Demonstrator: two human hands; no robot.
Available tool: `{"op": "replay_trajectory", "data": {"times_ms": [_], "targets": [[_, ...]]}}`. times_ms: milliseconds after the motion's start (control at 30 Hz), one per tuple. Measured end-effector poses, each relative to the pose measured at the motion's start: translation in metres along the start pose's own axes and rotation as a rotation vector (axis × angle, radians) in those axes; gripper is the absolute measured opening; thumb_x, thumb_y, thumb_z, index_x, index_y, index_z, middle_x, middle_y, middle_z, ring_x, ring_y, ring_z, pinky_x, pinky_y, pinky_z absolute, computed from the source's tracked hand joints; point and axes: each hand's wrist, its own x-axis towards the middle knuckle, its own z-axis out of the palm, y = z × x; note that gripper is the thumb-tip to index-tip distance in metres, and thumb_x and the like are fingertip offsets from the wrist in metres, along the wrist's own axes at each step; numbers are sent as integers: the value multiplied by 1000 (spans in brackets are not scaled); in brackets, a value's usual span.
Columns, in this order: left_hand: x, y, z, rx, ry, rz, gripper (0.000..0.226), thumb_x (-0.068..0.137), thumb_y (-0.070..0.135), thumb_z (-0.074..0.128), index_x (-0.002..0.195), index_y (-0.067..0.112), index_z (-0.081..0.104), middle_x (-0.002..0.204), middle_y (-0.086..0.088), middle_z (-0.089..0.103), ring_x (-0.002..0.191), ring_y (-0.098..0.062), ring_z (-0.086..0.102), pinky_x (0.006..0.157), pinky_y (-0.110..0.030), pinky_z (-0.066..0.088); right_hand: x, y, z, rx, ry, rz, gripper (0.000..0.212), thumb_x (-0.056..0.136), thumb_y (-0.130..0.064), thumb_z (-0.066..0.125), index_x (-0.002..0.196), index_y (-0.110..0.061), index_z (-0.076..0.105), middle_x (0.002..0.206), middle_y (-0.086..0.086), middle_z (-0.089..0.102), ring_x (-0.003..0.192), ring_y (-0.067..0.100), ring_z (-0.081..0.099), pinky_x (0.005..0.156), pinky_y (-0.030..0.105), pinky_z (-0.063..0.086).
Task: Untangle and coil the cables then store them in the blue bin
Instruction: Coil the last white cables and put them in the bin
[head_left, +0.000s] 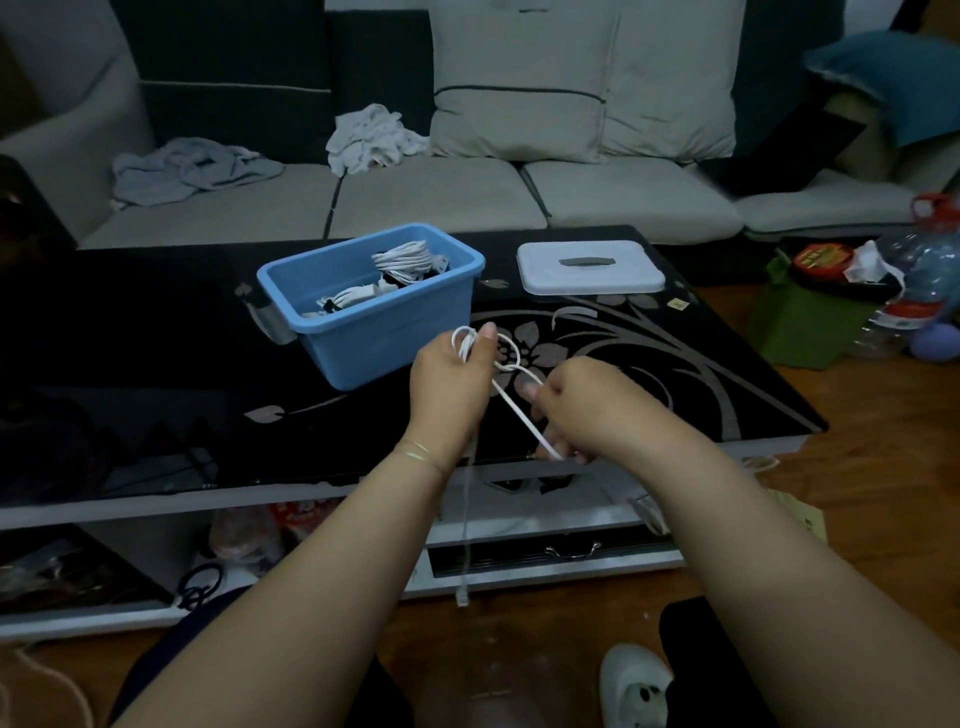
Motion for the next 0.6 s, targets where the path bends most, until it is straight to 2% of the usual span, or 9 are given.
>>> {"op": "replay_trajectory", "data": {"times_ms": [67, 134, 234, 334, 401, 467, 501, 534, 601], "targets": [[-5, 6, -1, 22, 33, 101, 35, 95, 30, 56, 70, 6, 60, 67, -5, 60, 67, -19, 54, 67, -32, 43, 3, 4, -2, 39, 19, 21, 39, 93, -40, 56, 87, -3, 65, 69, 9, 72, 68, 31, 70, 68, 39, 59], [-8, 13, -2, 5, 45, 151, 32, 96, 29, 56, 68, 12, 57, 64, 2, 57, 63, -10, 52, 63, -21, 41, 8, 8, -1, -37, 187, 25, 40, 86, -47, 62, 96, -9, 55, 80, 6, 69, 69, 30, 68, 70, 39, 57], [-7, 13, -3, 11, 40, 170, 36, 95, 29, 57, 65, 9, 58, 61, -4, 57, 60, -12, 51, 61, -22, 40, 10, 13, -3, -79, 400, -33, 29, 91, -47, 52, 83, -20, 51, 80, 2, 62, 74, 30, 64, 65, 35, 50], [1, 2, -5, 43, -11, 67, 44, 94, 31, 58, 65, -1, 54, 58, -13, 51, 58, -20, 45, 58, -34, 35, 9, 13, -9, 222, 568, -202, 36, 92, -35, 50, 66, -10, 51, 61, 5, 52, 66, 25, 53, 57, 34, 39], [7, -7, -5, 48, -98, -55, 43, 92, 30, 61, 58, 6, 50, 50, -3, 44, 52, -17, 37, 56, -32, 30, 4, 7, -11, 456, 625, -348, 35, 93, -30, 52, 64, -12, 58, 70, 10, 54, 68, 13, 51, 67, 28, 42], [12, -14, -6, 96, -151, -169, 46, 90, 29, 64, 52, 15, 41, 45, 2, 37, 49, -16, 33, 56, -30, 28, 2, 4, -16, 540, 689, -377, 26, 96, -27, 49, 78, -20, 66, 87, 7, 55, 78, -3, 50, 77, 9, 40], [15, -17, -8, 137, -162, -200, 47, 90, 29, 64, 51, 16, 40, 45, 1, 37, 49, -17, 34, 58, -30, 30, 3, 5, -20, 655, 687, -346, 21, 98, -23, 46, 90, -21, 65, 88, 3, 55, 75, -6, 50, 78, 6, 40], [17, -18, -11, 171, -164, -217, 47, 90, 29, 64, 51, 15, 40, 47, -1, 39, 49, -19, 36, 60, -30, 32, 1, 4, -27, 866, 631, -304, 19, 100, -19, 42, 99, -20, 60, 79, 0, 55, 66, -3, 52, 77, 11, 45], [21, -19, -16, 200, -146, -223, 47, 90, 29, 63, 51, 14, 41, 49, -3, 42, 51, -20, 39, 60, -30, 34, -3, 6, -38, 1308, 343, -226, 16, 101, -17, 38, 110, -15, 51, 60, 2, 55, 47, 12, 49, 65, 31, 56]]}}
